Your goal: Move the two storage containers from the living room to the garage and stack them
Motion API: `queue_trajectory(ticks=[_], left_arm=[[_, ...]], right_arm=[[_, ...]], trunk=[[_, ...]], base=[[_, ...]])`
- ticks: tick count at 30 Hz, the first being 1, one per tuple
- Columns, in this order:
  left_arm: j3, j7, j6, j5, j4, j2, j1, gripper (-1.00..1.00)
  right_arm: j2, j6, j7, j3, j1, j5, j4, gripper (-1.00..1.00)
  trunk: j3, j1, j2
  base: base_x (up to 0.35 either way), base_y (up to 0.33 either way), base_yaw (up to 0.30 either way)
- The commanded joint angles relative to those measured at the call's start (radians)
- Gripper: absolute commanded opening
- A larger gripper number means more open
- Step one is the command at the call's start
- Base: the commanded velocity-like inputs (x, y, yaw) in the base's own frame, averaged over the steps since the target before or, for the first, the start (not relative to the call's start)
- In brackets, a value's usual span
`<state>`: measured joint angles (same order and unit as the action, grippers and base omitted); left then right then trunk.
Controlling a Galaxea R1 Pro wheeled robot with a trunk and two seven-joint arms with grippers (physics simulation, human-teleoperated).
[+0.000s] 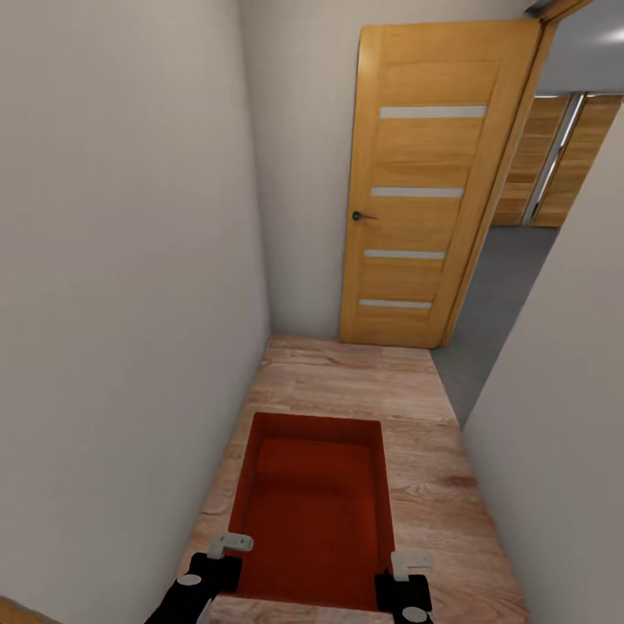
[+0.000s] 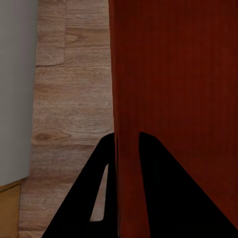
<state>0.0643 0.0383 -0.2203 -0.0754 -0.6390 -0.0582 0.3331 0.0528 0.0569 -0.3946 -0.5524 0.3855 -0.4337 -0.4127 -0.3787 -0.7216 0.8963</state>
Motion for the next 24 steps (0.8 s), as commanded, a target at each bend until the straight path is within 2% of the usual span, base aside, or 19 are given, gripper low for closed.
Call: queue_trajectory(ticks=[1,24], left_arm=[[0.019,0.011,-0.005,-0.013,0.044,0.001,-0.002,-1.0],[0.019,0.011,-0.005,-0.014,0.044,0.001,-0.002,-1.0]], right_arm=[[-0.01,0.008,-0.012,0.003,0.019,0.003,0.0,-1.0],[-0.01,0.008,-0.013,0.003,0.019,0.003,-0.001,-1.0]], trunk=[[-0.001,-0.001,0.001],[-0.001,-0.001,0.001]], base=[[0.32,0.0,0.0],[0.32,0.0,0.0]])
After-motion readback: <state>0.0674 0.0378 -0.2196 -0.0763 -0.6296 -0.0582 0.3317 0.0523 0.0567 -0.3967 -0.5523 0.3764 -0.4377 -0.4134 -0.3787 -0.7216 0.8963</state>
